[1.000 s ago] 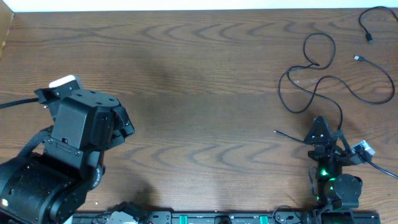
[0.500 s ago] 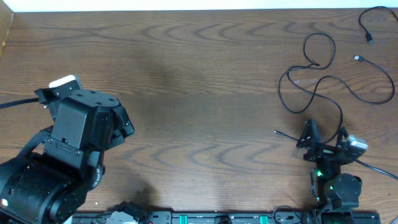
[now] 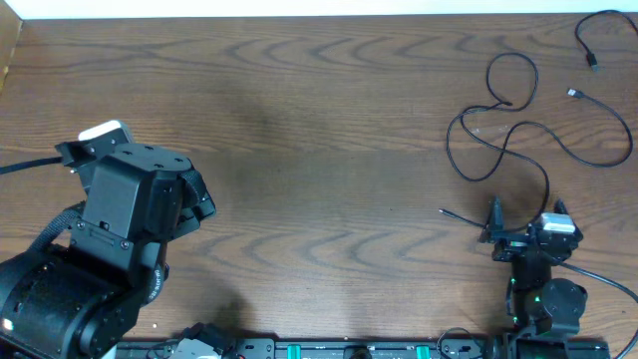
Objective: Untangle cables
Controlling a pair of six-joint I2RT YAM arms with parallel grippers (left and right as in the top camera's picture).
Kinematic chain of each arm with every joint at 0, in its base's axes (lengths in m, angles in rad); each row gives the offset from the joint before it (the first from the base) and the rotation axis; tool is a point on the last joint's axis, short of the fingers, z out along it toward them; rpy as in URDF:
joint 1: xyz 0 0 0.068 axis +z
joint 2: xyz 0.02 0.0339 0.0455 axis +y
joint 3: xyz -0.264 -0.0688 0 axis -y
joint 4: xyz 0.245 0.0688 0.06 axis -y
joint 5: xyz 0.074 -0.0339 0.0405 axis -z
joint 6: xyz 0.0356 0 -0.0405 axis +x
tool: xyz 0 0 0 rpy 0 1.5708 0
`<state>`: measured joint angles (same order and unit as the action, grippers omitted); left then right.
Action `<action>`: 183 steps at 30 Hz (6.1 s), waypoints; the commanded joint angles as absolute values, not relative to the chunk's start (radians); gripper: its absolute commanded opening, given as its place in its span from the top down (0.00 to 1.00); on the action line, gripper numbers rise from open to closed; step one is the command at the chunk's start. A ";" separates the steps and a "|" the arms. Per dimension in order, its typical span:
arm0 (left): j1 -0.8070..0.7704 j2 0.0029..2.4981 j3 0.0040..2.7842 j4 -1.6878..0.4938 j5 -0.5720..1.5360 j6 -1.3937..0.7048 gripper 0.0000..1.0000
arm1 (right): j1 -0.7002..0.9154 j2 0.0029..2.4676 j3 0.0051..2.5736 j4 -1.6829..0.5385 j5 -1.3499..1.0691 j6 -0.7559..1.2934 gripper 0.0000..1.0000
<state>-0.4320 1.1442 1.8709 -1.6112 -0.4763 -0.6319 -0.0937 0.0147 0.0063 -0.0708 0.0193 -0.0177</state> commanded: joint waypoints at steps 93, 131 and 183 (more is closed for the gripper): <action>-0.047 0.377 1.213 -1.217 -0.063 -0.642 0.05 | -0.143 0.006 0.005 -0.075 0.001 -0.012 0.01; 0.000 0.002 0.079 -0.127 0.056 -0.514 0.05 | -0.143 0.006 0.005 -0.075 0.001 -0.012 0.01; -0.093 0.001 0.004 -0.067 0.060 -0.011 0.05 | -0.143 0.006 0.005 -0.075 0.001 -0.012 0.01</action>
<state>-0.0891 0.0101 0.0124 -0.0212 0.0544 -0.0250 -0.1364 0.0120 0.0063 -0.0708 0.0063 -0.0147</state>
